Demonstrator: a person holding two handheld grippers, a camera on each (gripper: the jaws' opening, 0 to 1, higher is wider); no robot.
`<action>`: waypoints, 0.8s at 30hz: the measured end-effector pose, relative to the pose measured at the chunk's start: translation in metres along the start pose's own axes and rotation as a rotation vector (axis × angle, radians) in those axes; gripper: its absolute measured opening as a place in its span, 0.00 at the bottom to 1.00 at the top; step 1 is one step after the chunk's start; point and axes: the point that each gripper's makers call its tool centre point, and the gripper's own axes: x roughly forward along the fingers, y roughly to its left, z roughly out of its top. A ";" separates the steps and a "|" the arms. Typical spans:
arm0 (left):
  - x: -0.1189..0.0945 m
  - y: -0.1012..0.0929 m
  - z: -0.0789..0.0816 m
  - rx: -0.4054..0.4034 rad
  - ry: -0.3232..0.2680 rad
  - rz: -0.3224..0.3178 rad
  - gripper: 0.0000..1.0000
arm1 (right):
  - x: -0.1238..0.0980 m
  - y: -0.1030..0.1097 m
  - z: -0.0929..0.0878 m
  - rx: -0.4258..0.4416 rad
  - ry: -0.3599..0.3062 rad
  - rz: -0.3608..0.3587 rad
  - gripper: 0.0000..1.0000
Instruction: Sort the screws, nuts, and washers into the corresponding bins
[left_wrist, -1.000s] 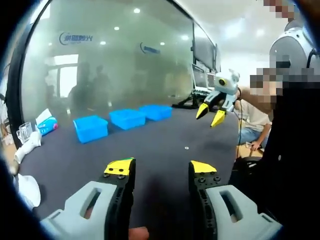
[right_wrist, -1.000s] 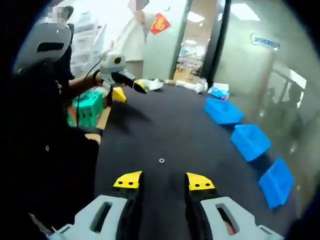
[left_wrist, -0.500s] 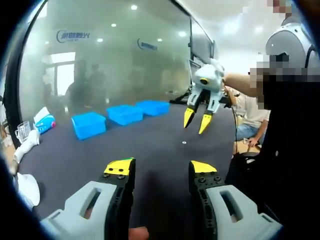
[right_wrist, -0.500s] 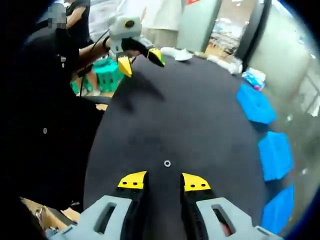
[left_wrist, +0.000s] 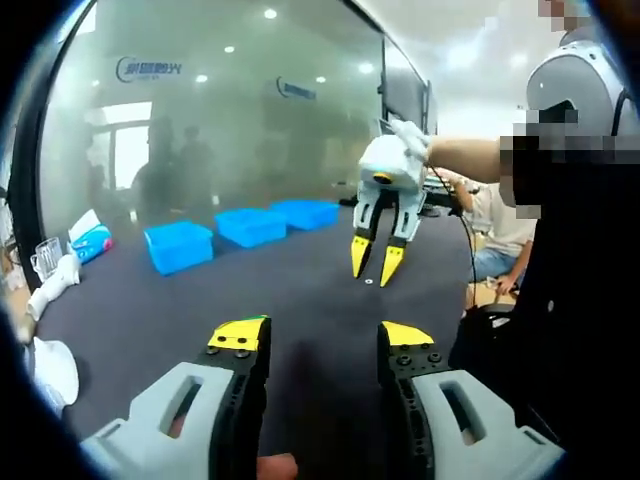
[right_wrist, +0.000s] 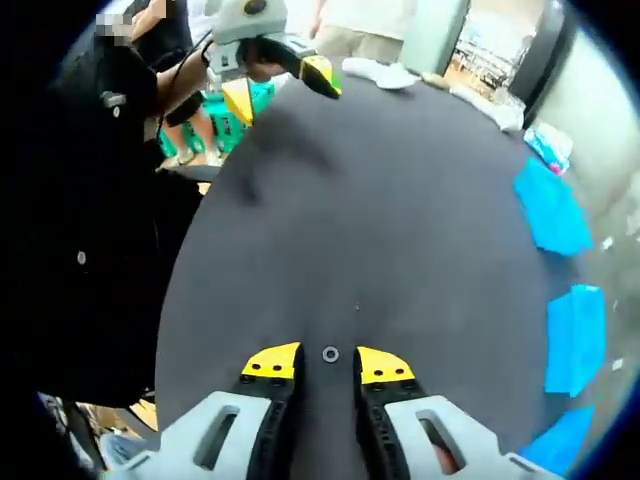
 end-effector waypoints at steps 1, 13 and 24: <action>0.000 0.001 0.000 -0.001 0.000 0.001 0.41 | 0.000 -0.002 0.000 0.000 -0.001 -0.001 0.16; -0.002 0.002 -0.002 -0.006 -0.005 0.006 0.41 | -0.001 -0.003 -0.002 0.039 0.002 0.012 0.03; -0.001 0.004 0.002 -0.005 -0.013 0.012 0.41 | -0.012 -0.005 0.001 0.087 -0.109 -0.067 0.03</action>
